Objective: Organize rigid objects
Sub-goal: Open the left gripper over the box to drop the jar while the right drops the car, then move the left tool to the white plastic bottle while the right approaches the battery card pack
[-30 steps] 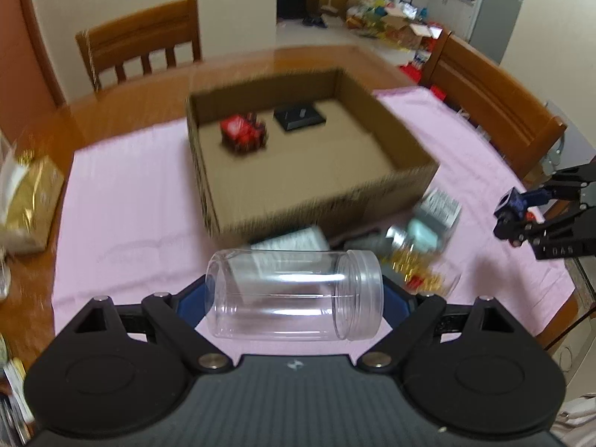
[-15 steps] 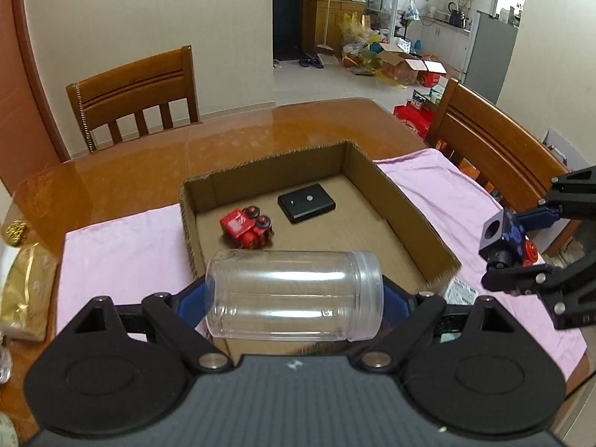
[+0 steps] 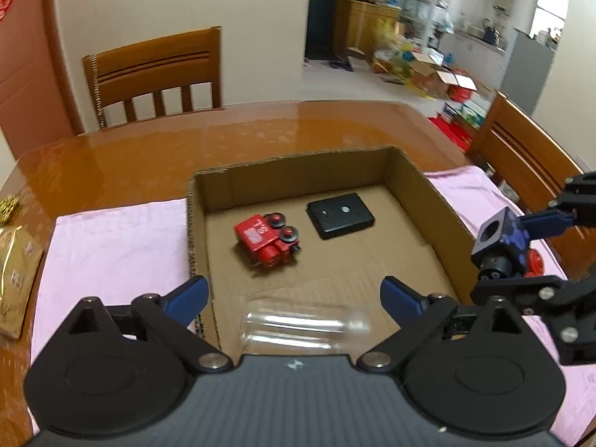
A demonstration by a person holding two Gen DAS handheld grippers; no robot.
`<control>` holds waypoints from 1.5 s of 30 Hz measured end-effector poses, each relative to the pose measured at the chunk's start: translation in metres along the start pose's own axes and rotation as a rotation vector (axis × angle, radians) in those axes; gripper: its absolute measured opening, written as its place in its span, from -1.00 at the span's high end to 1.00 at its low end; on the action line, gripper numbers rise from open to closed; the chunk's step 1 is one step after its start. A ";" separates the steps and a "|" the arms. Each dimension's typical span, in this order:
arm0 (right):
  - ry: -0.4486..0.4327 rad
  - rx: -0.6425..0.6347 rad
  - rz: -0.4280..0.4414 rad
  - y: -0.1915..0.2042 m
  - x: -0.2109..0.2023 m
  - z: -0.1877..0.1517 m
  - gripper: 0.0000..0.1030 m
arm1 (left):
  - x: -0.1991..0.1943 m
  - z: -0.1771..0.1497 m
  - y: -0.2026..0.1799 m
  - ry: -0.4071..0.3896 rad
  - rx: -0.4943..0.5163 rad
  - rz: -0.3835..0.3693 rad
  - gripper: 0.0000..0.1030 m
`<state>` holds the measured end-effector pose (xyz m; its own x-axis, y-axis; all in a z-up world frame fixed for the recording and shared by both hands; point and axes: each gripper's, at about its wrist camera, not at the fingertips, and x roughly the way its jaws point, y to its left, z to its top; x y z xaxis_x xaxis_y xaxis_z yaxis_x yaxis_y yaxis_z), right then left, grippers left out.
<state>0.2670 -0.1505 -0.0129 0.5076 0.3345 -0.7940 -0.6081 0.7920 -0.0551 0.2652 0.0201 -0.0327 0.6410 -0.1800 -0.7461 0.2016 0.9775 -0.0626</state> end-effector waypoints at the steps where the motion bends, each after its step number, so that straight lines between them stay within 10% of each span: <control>1: 0.005 0.003 0.001 -0.001 0.004 0.002 -0.09 | -0.002 0.000 0.002 0.000 -0.003 -0.005 -0.91; 19: 0.046 0.040 -0.043 -0.030 0.075 0.048 -0.10 | -0.056 -0.038 0.032 -0.087 -0.092 0.202 -0.98; 23: 0.013 0.037 -0.057 -0.032 0.077 0.054 -0.96 | -0.059 -0.048 0.036 -0.068 -0.105 0.206 -0.98; 27: -0.010 0.037 -0.056 -0.028 0.066 0.051 -1.00 | -0.065 -0.054 0.033 -0.062 -0.104 0.216 -0.98; 45: 0.014 0.231 -0.212 0.020 -0.003 -0.056 -1.00 | -0.082 -0.094 0.014 -0.005 -0.047 0.127 -0.98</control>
<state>0.2186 -0.1644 -0.0456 0.5991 0.1438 -0.7877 -0.3339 0.9390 -0.0826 0.1460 0.0588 -0.0346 0.6632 -0.0545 -0.7465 0.0835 0.9965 0.0015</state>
